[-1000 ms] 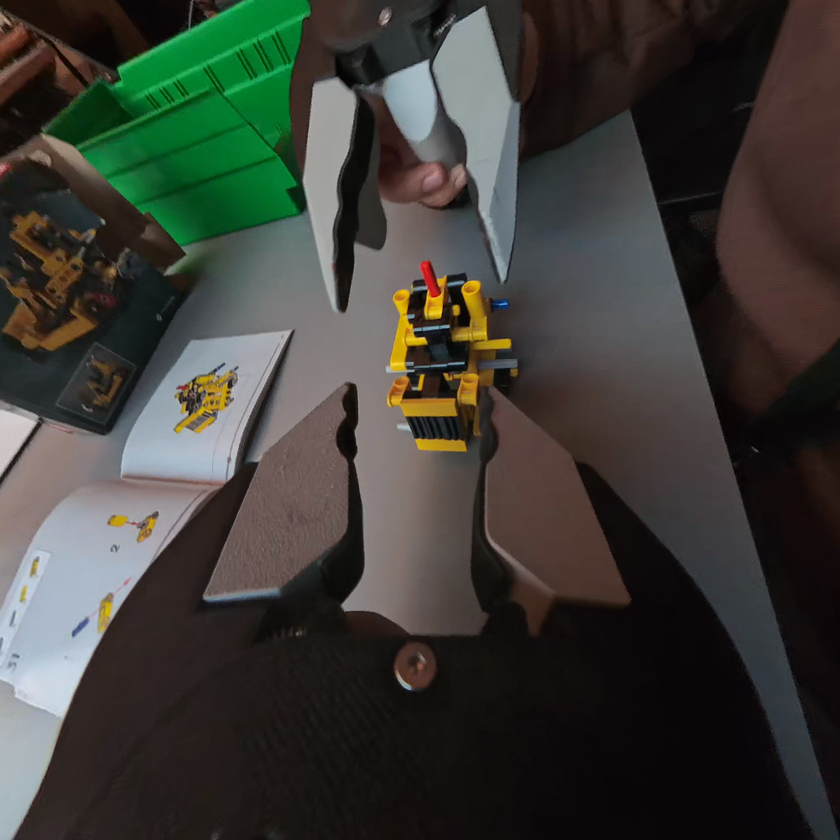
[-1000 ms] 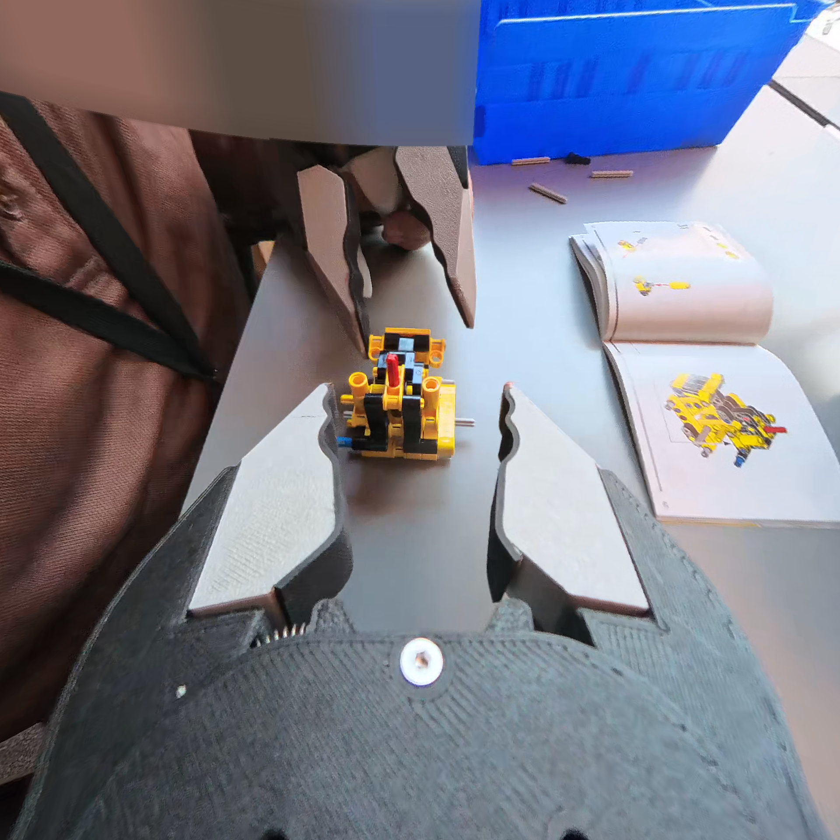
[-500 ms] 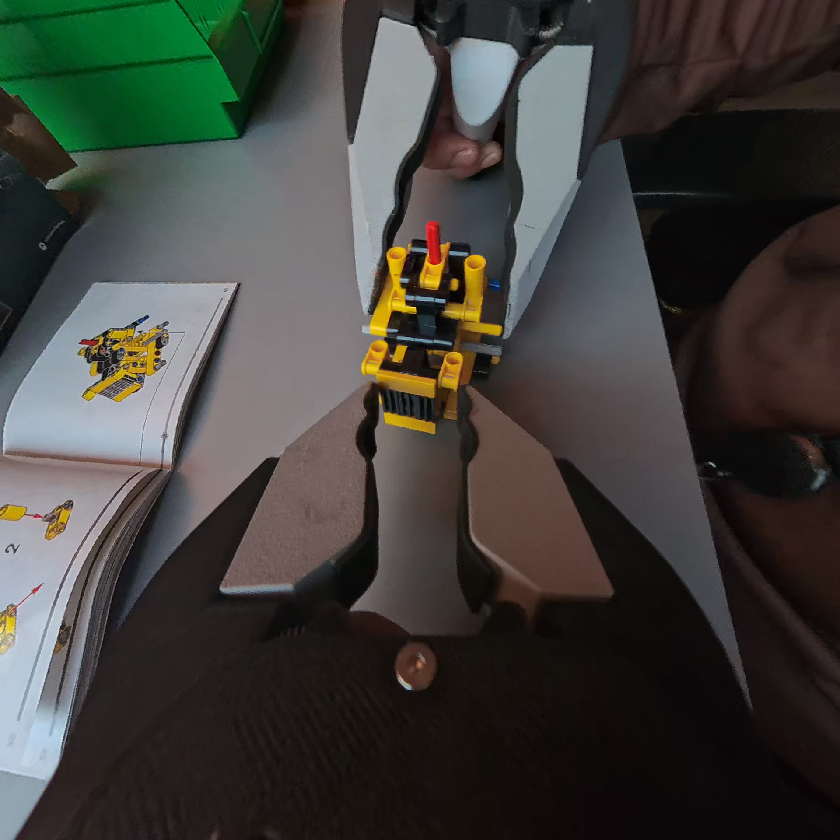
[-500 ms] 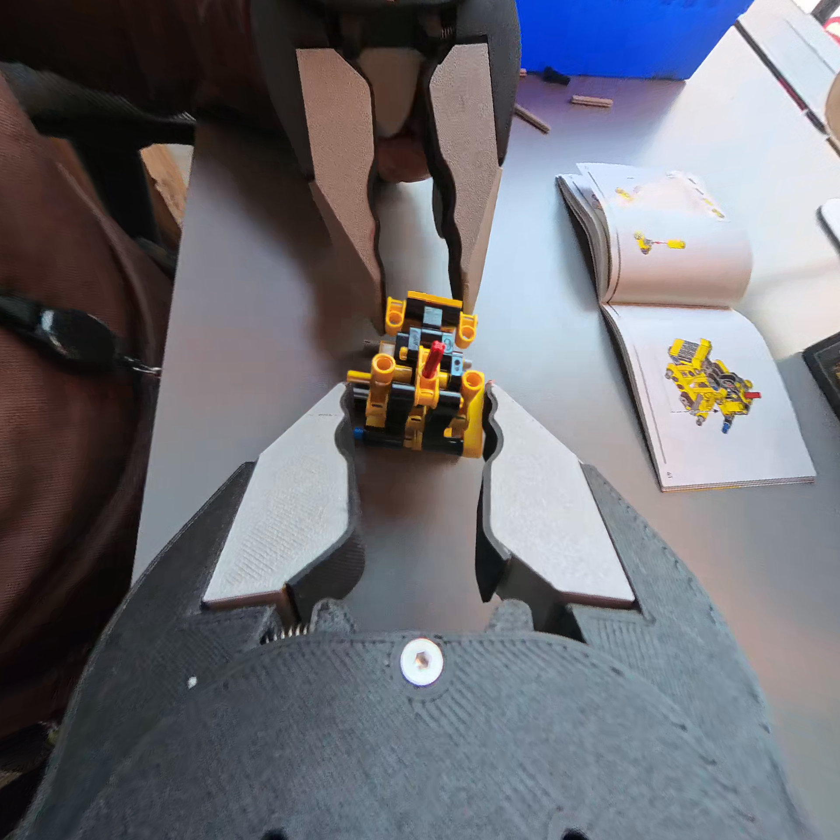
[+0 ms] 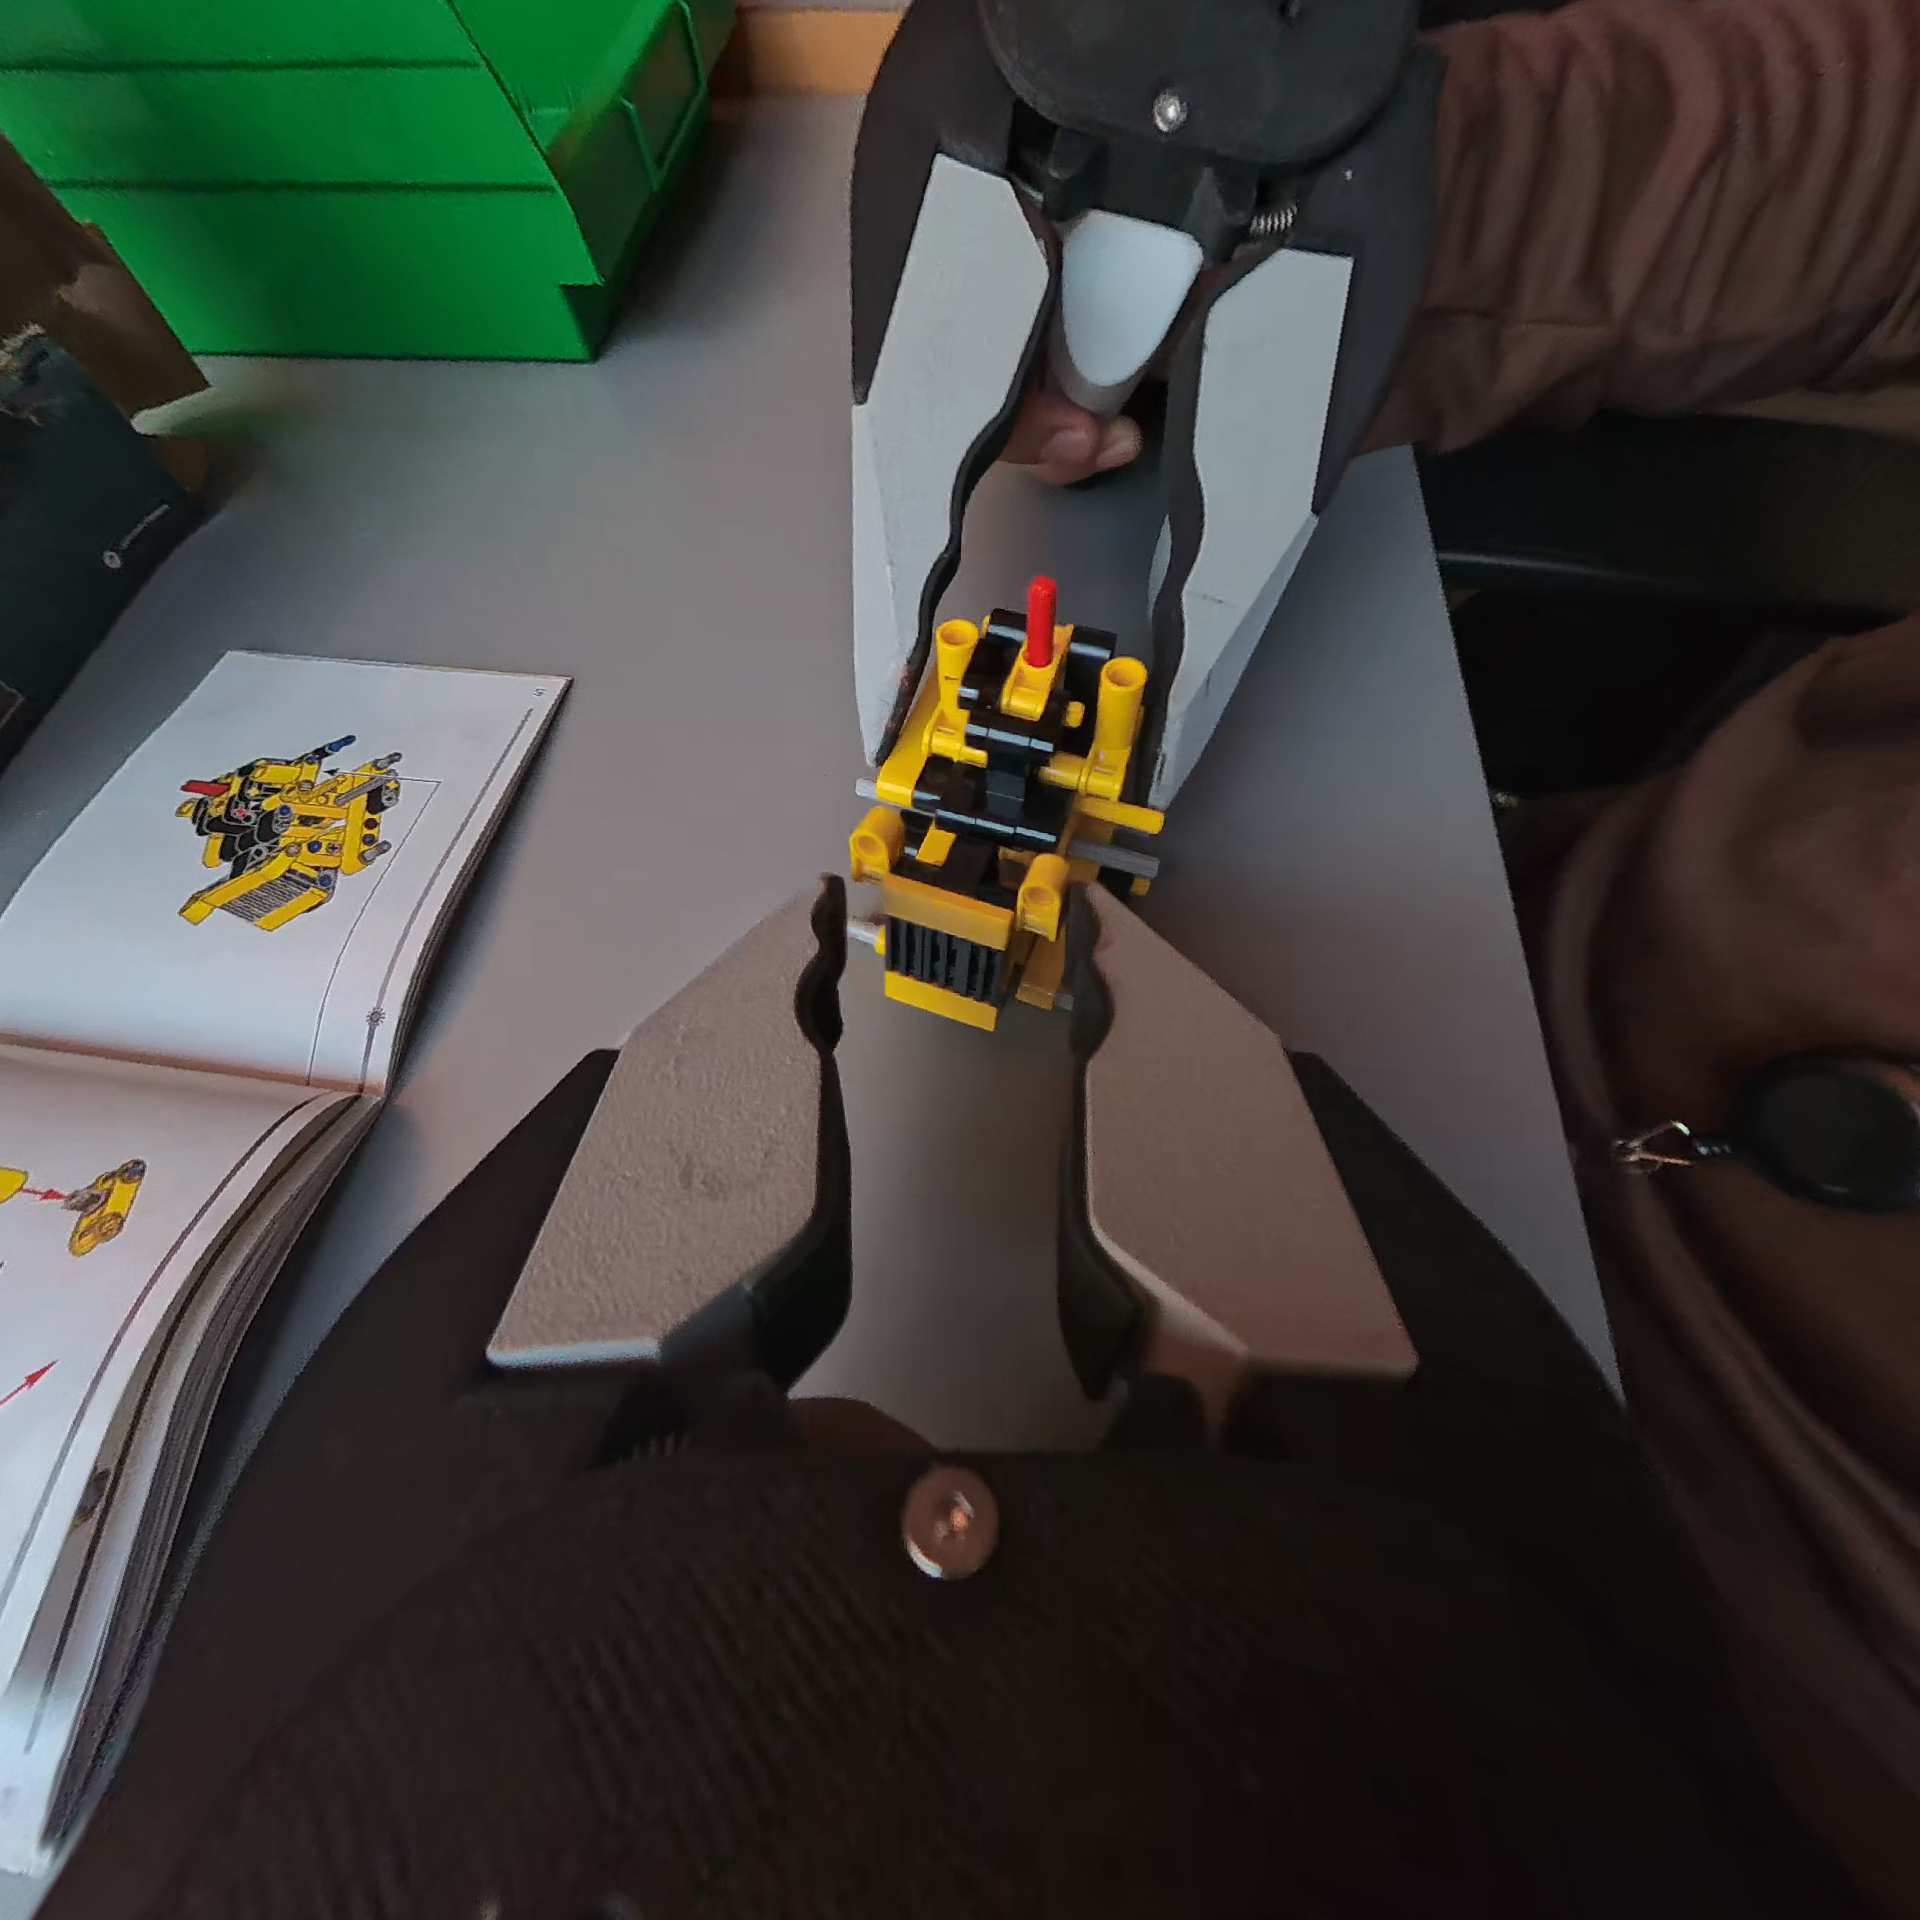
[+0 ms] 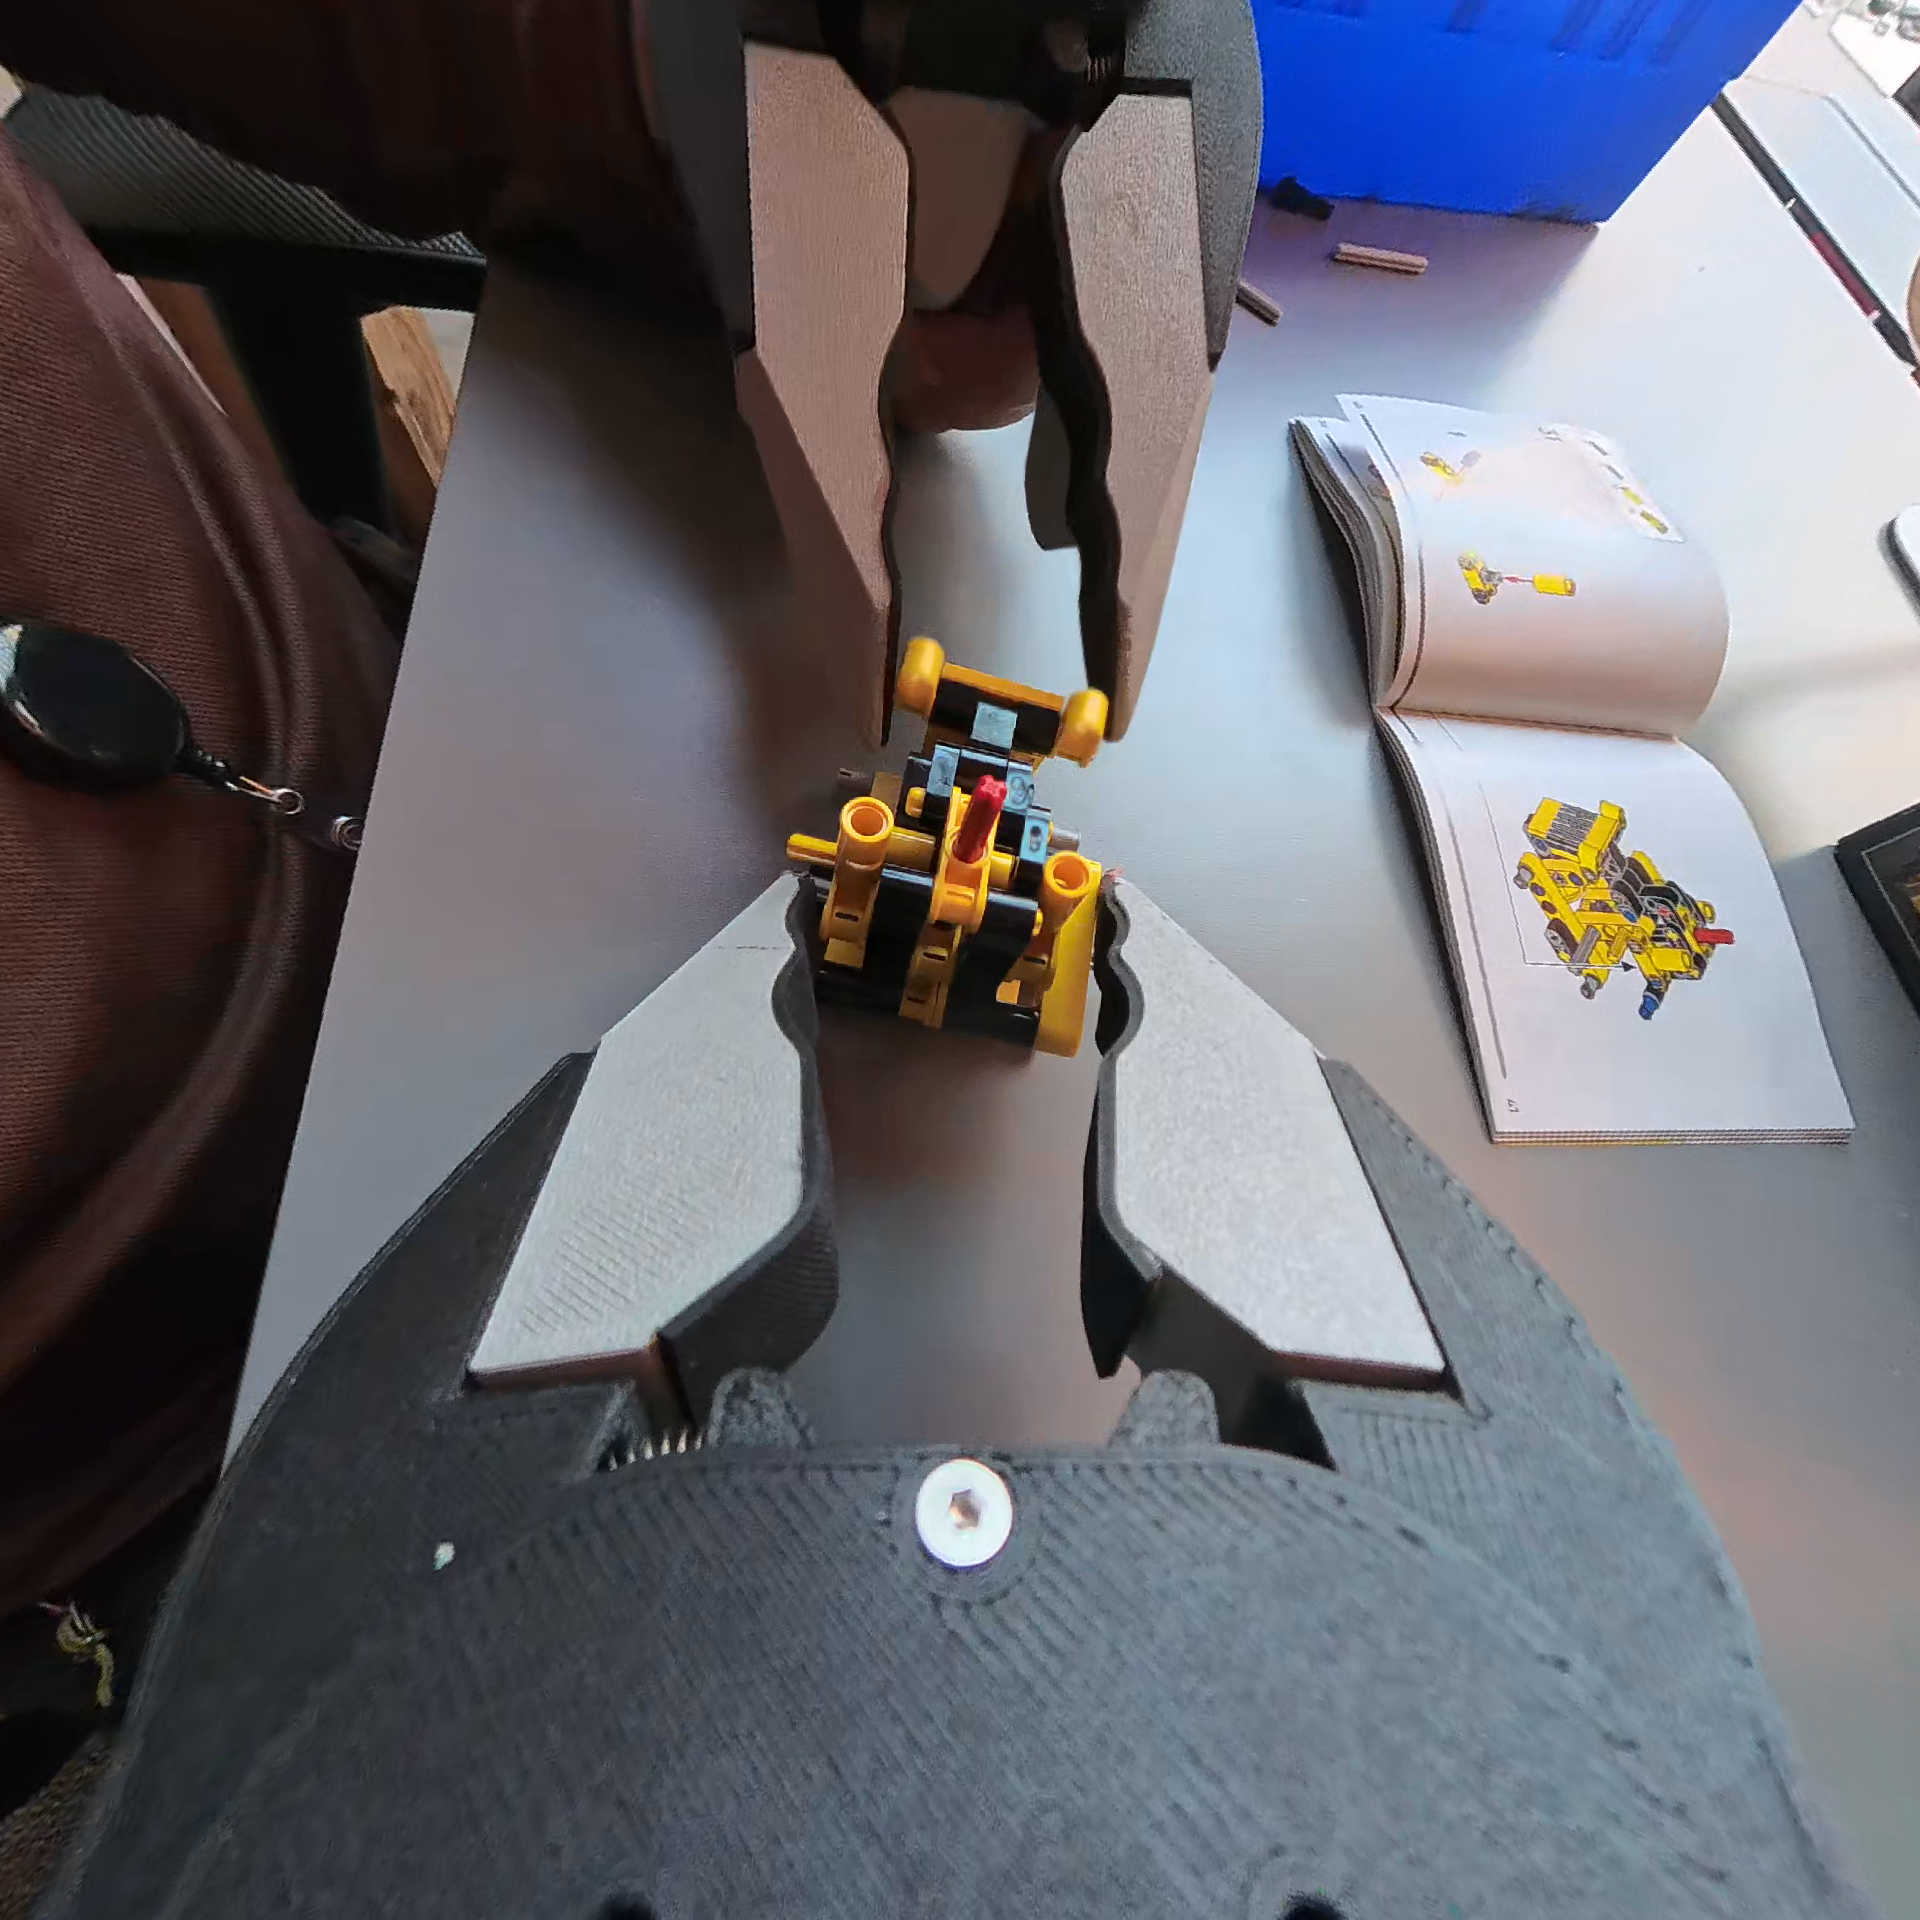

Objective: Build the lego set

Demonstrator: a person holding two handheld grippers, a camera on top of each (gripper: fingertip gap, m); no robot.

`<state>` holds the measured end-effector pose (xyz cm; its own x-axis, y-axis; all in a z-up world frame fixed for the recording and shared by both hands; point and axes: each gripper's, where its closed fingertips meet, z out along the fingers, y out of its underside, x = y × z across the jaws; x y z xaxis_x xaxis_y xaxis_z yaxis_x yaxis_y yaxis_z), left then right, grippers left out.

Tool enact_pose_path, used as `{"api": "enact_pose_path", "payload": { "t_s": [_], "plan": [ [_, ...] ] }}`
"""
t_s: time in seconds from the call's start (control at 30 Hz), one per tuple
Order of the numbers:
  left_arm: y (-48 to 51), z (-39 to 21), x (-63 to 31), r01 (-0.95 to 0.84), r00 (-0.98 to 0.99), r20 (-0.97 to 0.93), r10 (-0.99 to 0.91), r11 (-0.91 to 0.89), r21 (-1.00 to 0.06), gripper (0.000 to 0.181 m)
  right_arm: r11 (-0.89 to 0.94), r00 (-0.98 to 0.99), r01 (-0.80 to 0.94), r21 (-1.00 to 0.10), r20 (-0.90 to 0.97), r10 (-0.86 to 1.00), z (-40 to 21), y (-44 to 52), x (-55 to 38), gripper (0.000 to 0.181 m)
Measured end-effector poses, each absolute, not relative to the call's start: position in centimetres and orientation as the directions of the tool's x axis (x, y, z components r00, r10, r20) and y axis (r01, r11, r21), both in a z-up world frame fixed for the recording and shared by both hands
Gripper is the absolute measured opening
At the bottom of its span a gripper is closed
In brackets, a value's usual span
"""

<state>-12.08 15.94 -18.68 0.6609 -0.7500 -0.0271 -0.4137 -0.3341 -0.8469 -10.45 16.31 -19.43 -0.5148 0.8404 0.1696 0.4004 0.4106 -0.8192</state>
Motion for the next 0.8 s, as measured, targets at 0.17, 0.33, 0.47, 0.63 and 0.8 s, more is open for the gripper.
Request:
{"api": "enact_pose_path", "payload": {
  "t_s": [0.17, 0.33, 0.47, 0.63, 0.8],
  "plan": [
    [16.1, -16.6, -13.0, -0.28, 0.695, 0.024, -0.719, -0.301, -0.912, 0.039, 0.424, -0.534, 0.386, -0.819, 0.177, 0.827, -19.4, 16.3, -10.5, 0.051],
    [15.7, -15.7, -13.3, -0.221, 0.681, 0.057, -0.73, -0.279, -0.935, 0.041, 0.415, -0.531, 0.37, -0.831, 0.178, 0.829, -19.1, 16.4, -10.5, 0.049],
    [15.3, -16.8, -12.6, -0.281, 0.642, 0.069, -0.763, -0.319, -0.905, 0.048, 0.397, -0.531, 0.355, -0.847, 0.167, 0.831, -18.6, 16.8, -10.5, 0.045],
    [15.4, -17.5, -12.5, -0.301, 0.632, 0.101, -0.769, -0.364, -0.882, 0.051, 0.4, -0.497, 0.371, -0.838, 0.184, 0.848, -18.8, 18.7, -10.9, 0.046],
    [16.2, -17.4, -14.3, -0.321, 0.692, 0.014, -0.722, -0.326, -0.889, 0.05, 0.304, -0.489, 0.302, -0.904, 0.127, 0.863, -17.0, 19.6, -10.5, 0.048]
  ]
}}
